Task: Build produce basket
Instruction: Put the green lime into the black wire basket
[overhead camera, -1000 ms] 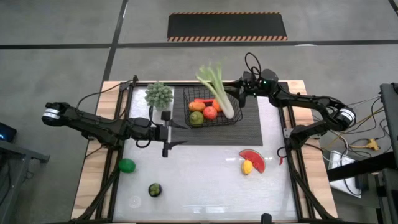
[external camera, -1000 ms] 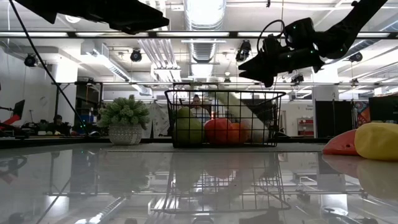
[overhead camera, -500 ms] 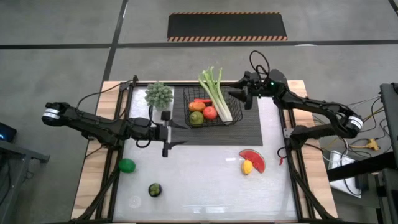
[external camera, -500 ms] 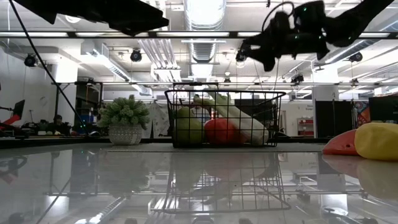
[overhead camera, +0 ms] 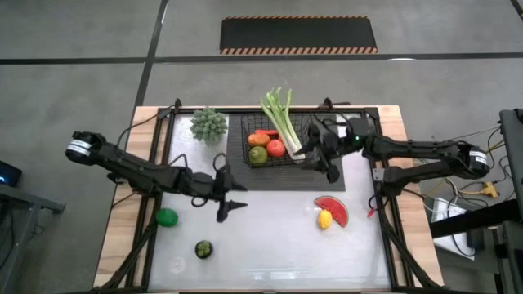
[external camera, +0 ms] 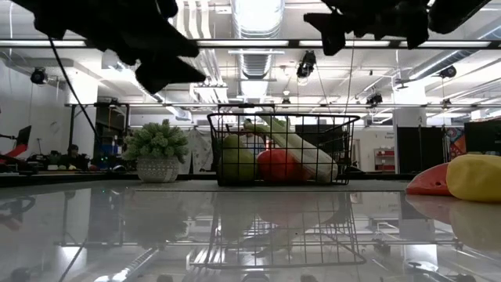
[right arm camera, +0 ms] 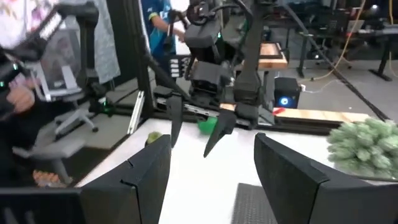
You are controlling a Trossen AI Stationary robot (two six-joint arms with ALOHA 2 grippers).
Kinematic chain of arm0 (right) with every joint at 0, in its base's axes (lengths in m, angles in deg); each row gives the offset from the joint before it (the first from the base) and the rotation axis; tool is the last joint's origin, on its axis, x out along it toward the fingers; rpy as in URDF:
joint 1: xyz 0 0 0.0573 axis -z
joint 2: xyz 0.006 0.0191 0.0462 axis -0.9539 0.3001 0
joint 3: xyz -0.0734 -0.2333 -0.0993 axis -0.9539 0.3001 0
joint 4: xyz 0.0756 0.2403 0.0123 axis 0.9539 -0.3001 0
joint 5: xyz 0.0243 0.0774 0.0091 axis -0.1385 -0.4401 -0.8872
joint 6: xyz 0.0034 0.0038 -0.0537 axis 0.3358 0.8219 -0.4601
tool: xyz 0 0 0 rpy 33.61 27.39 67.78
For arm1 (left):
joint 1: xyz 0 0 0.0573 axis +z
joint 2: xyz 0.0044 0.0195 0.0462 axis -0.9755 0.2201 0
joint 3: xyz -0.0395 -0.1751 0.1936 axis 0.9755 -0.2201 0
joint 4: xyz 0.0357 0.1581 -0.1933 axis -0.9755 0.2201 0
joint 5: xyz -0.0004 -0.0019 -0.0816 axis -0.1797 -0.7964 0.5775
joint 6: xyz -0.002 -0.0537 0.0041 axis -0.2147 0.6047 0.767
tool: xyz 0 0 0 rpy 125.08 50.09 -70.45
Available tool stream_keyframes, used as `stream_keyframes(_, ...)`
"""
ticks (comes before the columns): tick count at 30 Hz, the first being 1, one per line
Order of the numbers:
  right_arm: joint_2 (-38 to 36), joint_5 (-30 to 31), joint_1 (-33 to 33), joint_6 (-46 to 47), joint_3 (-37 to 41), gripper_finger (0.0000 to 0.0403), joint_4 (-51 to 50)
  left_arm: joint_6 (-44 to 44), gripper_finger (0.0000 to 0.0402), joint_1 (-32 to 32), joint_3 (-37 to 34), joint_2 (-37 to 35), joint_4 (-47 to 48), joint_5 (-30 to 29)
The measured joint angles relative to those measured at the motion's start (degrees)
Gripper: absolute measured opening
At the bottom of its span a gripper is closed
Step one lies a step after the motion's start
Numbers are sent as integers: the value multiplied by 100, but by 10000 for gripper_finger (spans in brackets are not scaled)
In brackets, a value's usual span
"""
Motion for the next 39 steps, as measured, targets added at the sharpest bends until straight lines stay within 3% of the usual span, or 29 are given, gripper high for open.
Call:
stream_keyframes(3, 12, 313, -365, -245, 0, 215, -139, 879, 240, -225, 348, 138, 1250, -3)
stream_keyframes(8, 13, 529, -751, -540, 2, 215, -319, 2124, 240, -531, 1136, 422, 4363, 77)
stream_keyframes(12, 15, 532, -901, -640, 2, 215, -326, 2132, 240, -775, 1671, 636, 6587, 809)
stream_keyframes(18, 17, 540, -928, -642, 2, 215, -418, 2003, 240, -1301, 2102, 626, 8817, 1411)
stream_keyframes(29, 22, 540, -935, -614, 102, 215, -449, 2021, 240, -2525, 1655, 340, 9024, 1573)
stream_keyframes(35, 22, 536, -935, -574, 170, 215, -448, 2020, 240, -2711, 1550, 350, 8991, 1760)
stream_keyframes(39, 22, 534, -935, -575, 175, 215, -445, 2552, 240, -2715, 1529, 350, 9035, 1597)
